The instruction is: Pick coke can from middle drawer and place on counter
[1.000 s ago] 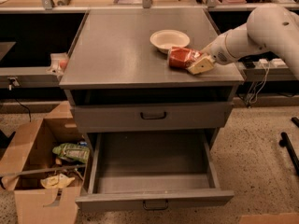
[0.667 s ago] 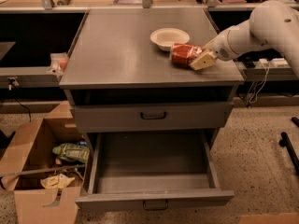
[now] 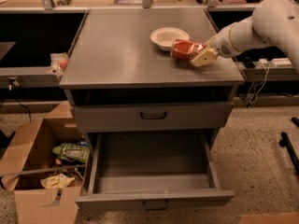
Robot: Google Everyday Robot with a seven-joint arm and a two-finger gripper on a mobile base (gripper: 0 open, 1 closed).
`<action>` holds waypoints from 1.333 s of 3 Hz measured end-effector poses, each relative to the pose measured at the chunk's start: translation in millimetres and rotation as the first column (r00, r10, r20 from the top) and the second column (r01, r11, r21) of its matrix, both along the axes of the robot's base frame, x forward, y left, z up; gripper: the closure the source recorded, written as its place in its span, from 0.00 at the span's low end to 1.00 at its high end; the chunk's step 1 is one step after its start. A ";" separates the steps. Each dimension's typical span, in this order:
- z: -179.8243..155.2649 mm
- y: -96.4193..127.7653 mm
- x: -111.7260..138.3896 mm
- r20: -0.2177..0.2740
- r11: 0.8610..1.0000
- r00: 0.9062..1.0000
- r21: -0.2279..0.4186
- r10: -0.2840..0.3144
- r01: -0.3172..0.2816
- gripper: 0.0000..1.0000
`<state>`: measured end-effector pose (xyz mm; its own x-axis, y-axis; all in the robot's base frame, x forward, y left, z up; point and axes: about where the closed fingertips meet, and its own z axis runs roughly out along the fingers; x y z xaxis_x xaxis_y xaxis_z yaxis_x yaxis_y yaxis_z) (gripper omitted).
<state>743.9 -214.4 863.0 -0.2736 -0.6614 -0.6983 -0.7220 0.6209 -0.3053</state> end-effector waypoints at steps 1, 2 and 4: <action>0.0 0.0 0.0 0.000 1.000 1.000 0.000 0.000 0.000 0.27; -0.1 0.1 0.0 0.000 1.000 1.000 0.000 0.000 0.000 0.04; 2.0 0.2 1.6 0.001 1.000 1.000 -0.001 0.004 -0.004 0.00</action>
Offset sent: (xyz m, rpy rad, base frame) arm 0.0000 0.0000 0.0000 0.0000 0.0000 0.0000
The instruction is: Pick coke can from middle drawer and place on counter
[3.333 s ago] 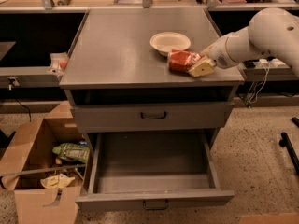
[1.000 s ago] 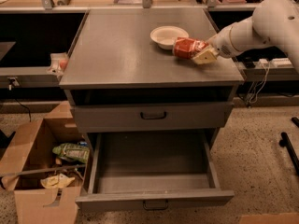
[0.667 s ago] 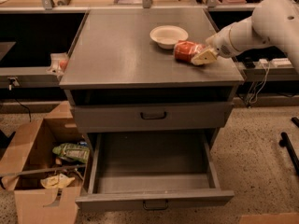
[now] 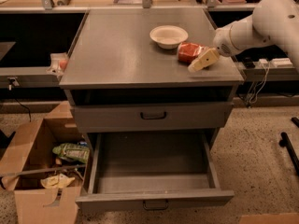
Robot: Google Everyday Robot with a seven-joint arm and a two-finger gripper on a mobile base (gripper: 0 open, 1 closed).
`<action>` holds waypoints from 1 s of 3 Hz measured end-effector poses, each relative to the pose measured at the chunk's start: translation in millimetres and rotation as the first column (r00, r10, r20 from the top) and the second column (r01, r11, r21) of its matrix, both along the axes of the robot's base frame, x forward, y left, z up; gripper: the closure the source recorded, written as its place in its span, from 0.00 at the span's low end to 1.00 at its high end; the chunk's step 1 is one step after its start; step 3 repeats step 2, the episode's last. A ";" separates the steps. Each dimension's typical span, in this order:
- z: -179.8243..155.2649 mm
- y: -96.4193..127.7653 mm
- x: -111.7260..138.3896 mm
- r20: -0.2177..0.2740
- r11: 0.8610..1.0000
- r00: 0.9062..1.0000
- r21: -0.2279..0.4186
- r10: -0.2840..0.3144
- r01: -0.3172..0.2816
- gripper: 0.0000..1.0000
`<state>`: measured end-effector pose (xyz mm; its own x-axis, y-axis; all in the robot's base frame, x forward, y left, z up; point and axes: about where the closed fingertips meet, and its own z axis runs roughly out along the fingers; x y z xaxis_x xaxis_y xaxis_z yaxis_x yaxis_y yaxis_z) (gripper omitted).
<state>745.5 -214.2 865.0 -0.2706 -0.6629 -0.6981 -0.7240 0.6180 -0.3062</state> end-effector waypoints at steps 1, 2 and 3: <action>17.1 1.2 12.4 0.008 1.000 1.000 -0.005 0.029 -0.029 0.00; 74.9 -6.0 18.3 0.093 0.998 0.994 0.021 0.063 -0.065 0.00; 74.9 -6.0 18.3 0.093 0.998 0.994 0.021 0.063 -0.065 0.00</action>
Offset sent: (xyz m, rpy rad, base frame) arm 0.0329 -0.0349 0.1887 0.0757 -0.2598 0.0864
